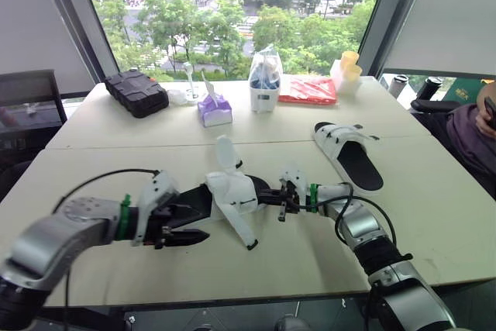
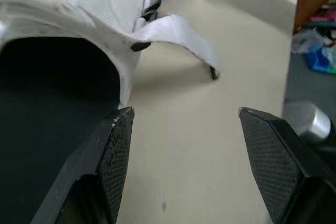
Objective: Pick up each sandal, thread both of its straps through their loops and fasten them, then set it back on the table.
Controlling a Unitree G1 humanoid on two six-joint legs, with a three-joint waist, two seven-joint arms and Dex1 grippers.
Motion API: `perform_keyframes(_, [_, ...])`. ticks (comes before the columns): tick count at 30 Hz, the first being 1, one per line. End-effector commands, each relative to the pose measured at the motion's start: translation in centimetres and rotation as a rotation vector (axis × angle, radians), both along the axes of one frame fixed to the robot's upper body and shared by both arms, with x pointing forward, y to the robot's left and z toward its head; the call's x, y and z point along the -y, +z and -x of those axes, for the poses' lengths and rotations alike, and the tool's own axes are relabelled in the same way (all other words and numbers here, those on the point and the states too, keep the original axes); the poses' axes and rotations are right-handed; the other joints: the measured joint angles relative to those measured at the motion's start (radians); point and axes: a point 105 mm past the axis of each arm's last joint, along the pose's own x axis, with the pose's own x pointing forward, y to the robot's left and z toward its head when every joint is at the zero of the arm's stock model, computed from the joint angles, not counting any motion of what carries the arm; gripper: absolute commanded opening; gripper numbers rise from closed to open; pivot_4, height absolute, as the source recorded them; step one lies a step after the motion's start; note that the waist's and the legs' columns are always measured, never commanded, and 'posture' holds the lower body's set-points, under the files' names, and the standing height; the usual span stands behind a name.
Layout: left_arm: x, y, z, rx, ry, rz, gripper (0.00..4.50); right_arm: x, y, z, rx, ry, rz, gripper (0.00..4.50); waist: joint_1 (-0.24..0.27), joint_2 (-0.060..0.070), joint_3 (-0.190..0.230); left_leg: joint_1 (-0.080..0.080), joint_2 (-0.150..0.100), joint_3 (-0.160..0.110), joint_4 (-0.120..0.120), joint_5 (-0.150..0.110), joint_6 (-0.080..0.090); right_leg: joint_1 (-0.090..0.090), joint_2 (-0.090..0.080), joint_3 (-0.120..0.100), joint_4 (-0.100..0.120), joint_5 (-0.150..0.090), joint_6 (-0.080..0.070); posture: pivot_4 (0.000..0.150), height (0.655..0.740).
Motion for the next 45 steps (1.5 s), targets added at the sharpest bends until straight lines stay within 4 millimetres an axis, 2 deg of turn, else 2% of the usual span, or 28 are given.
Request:
perform_keyframes(1, [-0.2,0.3,-2.0,0.112,0.036,-0.046,3.28,-1.1,-0.6,1.3,-0.036,0.066,0.004,0.00,-0.003,0.000,0.000,0.000,0.000,0.000,0.000,0.000,0.000,-0.001,0.000,0.000,0.000,0.000,0.000,0.150,0.7400])
perform_keyframes(5, [-0.5,0.5,-3.4,0.177,0.031,-0.075,3.28,-2.0,-0.6,3.1,-0.076,0.113,-0.012,0.00,-0.007,0.000,0.000,-0.001,0.000,0.000,-0.003,0.000,0.000,-0.002,0.000,0.000,0.000,0.002,0.004,0.150,0.7400])
perform_keyframes(9, [-2.2,1.3,-3.8,0.173,0.023,-0.091,3.28,-2.7,-0.5,4.3,-0.097,0.113,-0.039,0.00,-0.014,0.000,0.000,-0.001,0.001,0.000,-0.005,0.000,0.000,-0.004,0.000,0.000,0.000,0.002,0.004,0.150,0.7400])
perform_keyframes(12, [-3.1,2.5,-2.1,0.054,-0.033,-0.047,3.28,-2.9,-0.9,4.5,-0.094,0.097,-0.033,0.00,-0.015,0.000,0.000,-0.002,0.001,0.001,-0.006,0.000,0.000,-0.006,0.000,0.000,0.000,0.002,0.004,0.150,0.7400])
perform_keyframes(15, [-2.7,4.1,0.5,-0.068,-0.099,0.075,3.28,-2.8,-1.2,4.2,-0.083,0.072,-0.024,0.00,-0.015,0.000,0.000,-0.001,0.001,0.001,-0.006,0.000,0.000,-0.006,0.000,0.000,0.000,0.001,0.004,0.150,0.7400])
perform_keyframes(17, [-2.1,4.4,1.5,-0.122,-0.111,0.144,3.28,-2.7,-1.2,3.9,-0.079,0.059,-0.026,0.00,-0.014,0.000,0.000,-0.001,0.001,0.001,-0.006,0.000,0.000,-0.005,0.000,0.000,0.000,0.000,0.002,0.150,0.7400])
perform_keyframes(21, [-0.7,3.1,2.6,-0.219,-0.117,0.203,3.28,-2.5,-1.3,3.5,-0.066,0.047,-0.019,0.00,-0.014,0.000,0.000,0.001,0.001,0.000,-0.006,0.000,0.000,-0.003,0.000,0.000,0.000,0.001,0.003,0.150,0.7400])
perform_keyframes(25, [-0.2,0.0,1.3,-0.241,-0.070,0.123,3.28,-2.2,-0.9,3.1,-0.045,0.036,-0.011,0.00,-0.013,0.000,-0.001,0.004,0.001,0.000,-0.005,0.000,0.000,0.000,0.001,0.000,0.001,0.000,0.001,0.150,0.7400])
perform_keyframes(32, [-1.0,-0.2,0.6,-0.249,-0.059,0.133,3.28,-1.5,-0.9,2.8,-0.033,0.014,-0.005,0.00,-0.012,0.000,0.000,0.004,0.001,0.000,-0.005,0.000,0.000,-0.001,0.001,0.000,0.000,0.000,0.000,0.150,0.7400])
perform_keyframes(36, [0.6,0.1,0.2,-0.267,-0.089,0.193,3.28,-1.6,-1.0,2.7,-0.034,0.008,-0.009,0.00,-0.012,0.000,0.000,0.003,0.001,0.000,-0.004,0.000,0.000,0.000,0.001,0.000,-0.001,0.000,0.000,0.150,0.7400])
perform_keyframes(41, [2.5,-0.4,-1.4,-0.243,-0.094,0.206,3.28,-2.0,-1.1,2.8,-0.034,0.015,-0.015,0.00,-0.013,-0.001,0.000,0.003,0.001,0.000,-0.003,0.000,0.000,0.000,0.001,0.000,-0.001,0.001,0.001,0.150,0.7400])
perform_keyframes(44, [3.2,-0.3,-1.9,-0.240,-0.105,0.212,2.48,-2.0,-0.9,2.6,-0.029,0.010,-0.015,0.00,-0.013,-0.001,0.000,0.003,0.001,0.000,-0.003,0.000,0.000,0.000,0.001,0.000,-0.001,0.002,0.001,0.150,0.7400])
perform_keyframes(45, [3.3,-0.3,-2.0,-0.242,-0.110,0.211,2.05,-2.0,-0.9,2.5,-0.027,0.009,-0.014,0.00,-0.013,-0.001,0.000,0.003,0.001,0.000,-0.003,0.000,0.000,0.000,0.001,0.000,-0.001,0.002,0.001,0.150,0.7400])
